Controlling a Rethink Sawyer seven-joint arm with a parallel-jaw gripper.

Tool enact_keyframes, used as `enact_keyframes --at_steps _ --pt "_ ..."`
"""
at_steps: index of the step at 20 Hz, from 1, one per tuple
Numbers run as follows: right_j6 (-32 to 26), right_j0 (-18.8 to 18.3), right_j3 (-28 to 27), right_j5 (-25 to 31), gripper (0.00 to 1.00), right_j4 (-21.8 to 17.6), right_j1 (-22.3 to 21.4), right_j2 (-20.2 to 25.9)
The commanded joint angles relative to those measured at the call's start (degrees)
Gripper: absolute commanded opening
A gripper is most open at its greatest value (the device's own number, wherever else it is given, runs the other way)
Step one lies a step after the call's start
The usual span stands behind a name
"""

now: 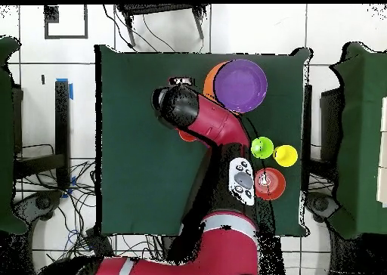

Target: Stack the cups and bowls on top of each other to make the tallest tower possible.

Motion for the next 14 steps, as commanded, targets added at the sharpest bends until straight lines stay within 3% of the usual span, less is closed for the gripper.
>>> enact_keyframes --at_steps 1,6,14 --pt "5.1 1.8 5.4 1.1 1.00 -0.7 0.8 2.5" --pt "4.4 1.7 7.7 -1.1 1.00 -1.5 0.8 2.1" --pt "0.3 -1.8 11.7 -5.6 1.00 -4.4 1.0 3.8"
